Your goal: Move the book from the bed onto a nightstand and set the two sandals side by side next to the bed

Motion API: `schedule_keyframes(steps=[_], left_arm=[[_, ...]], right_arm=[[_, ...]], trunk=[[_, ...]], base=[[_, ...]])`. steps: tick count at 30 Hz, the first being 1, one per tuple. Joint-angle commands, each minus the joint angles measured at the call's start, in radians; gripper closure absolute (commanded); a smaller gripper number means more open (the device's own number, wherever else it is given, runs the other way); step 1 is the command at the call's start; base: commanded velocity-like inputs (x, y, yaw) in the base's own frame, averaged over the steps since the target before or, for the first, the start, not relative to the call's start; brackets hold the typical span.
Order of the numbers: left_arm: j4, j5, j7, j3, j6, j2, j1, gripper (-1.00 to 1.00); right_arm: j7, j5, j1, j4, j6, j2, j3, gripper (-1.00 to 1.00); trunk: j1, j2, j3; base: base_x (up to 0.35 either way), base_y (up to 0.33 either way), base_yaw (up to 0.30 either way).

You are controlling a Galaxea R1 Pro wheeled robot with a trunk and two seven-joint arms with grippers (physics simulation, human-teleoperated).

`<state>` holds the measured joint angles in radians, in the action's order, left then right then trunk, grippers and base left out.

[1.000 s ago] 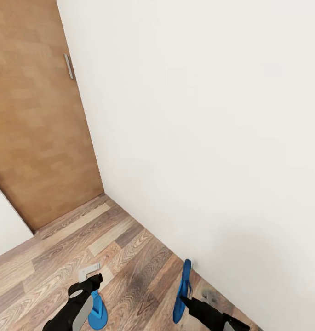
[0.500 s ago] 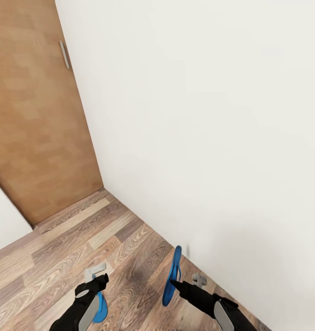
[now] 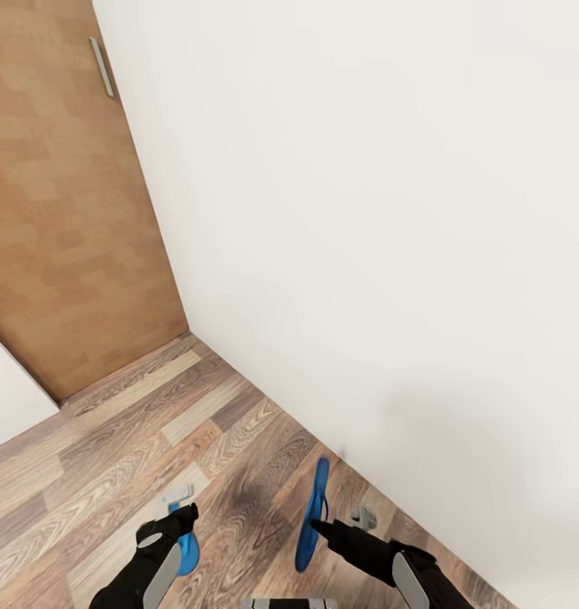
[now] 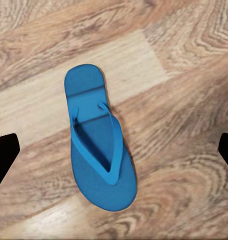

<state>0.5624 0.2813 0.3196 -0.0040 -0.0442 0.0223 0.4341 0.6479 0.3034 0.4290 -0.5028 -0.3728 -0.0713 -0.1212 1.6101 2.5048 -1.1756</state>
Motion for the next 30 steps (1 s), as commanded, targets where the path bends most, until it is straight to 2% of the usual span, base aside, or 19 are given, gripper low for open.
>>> schedule_keyframes(steps=[1,8,11,14,19,21,23,26,30], left_arm=[[0.002,0.004,0.004,-0.001,-0.005,0.000,0.000,-1.00],[0.004,0.005,0.002,-0.001,-0.019,-0.002,0.000,-1.00],[0.005,0.004,-0.035,0.000,-0.047,-0.003,0.000,-1.00],[0.040,0.004,-0.072,0.002,-0.065,-0.005,0.000,-1.00],[0.094,0.004,-0.085,0.005,-0.084,-0.015,0.000,-1.00],[0.144,0.004,-0.086,0.005,-0.143,-0.028,0.001,-1.00],[0.215,0.005,-0.087,0.005,-0.246,-0.043,0.006,-1.00],[0.301,0.006,-0.090,0.006,-0.365,-0.062,0.011,-1.00],[0.371,0.020,-0.093,0.006,-0.446,-0.088,0.013,-1.00]], right_arm=[[0.002,0.006,0.000,0.000,-0.009,-0.001,-0.006,1.00],[0.002,0.006,0.000,0.000,-0.011,-0.001,-0.005,1.00],[0.002,0.006,0.000,0.000,-0.011,-0.001,-0.005,1.00],[0.002,0.006,0.000,0.000,-0.011,-0.001,-0.005,1.00],[0.002,0.006,0.000,0.000,-0.011,-0.001,-0.005,1.00],[0.002,0.006,0.000,0.000,-0.011,-0.001,-0.005,1.00],[0.002,0.006,0.000,0.000,-0.011,-0.001,-0.005,1.00],[0.002,0.006,0.000,0.000,-0.011,-0.001,-0.005,1.00],[0.002,0.006,0.000,0.000,-0.011,-0.001,-0.005,1.00]], trunk=[[0.000,0.001,-0.005],[0.003,0.002,-0.032],[0.005,0.003,-0.043],[0.006,0.004,-0.055],[0.008,0.005,-0.074],[0.009,0.005,-0.082],[0.010,0.006,-0.090],[0.011,0.006,-0.101],[0.013,0.007,-0.117]], base=[[0.000,0.000,0.000],[0.000,0.000,0.000],[0.000,0.000,0.000],[0.000,0.000,0.000],[0.000,0.000,0.000],[0.000,0.000,0.000],[0.000,0.000,0.000],[0.000,0.000,0.000],[0.000,0.000,0.000]])
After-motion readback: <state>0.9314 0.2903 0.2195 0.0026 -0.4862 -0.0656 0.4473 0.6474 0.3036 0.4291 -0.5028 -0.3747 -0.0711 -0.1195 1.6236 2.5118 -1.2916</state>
